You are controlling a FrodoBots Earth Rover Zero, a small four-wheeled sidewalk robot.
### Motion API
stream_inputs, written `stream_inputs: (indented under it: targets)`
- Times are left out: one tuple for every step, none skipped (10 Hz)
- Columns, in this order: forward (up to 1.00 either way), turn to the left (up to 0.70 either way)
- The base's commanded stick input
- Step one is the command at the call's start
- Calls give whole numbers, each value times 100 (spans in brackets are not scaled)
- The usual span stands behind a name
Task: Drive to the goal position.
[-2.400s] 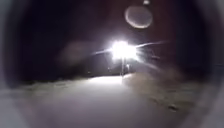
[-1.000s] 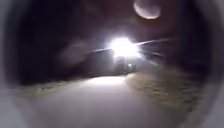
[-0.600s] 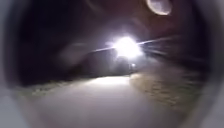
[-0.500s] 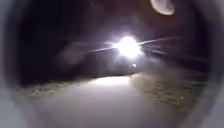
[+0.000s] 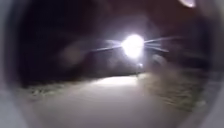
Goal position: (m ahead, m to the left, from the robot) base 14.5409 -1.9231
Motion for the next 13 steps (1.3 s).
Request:
stream_inputs:
  targets:
    - [100, 0]
    - [100, 0]
    - [100, 0]
    - [100, 0]
    - [100, 0]
    - [100, 0]
    - [100, 0]
    - [100, 0]
    - [100, 0]
    - [100, 0]
    - [100, 0]
    - [100, 0]
    - [100, 0]
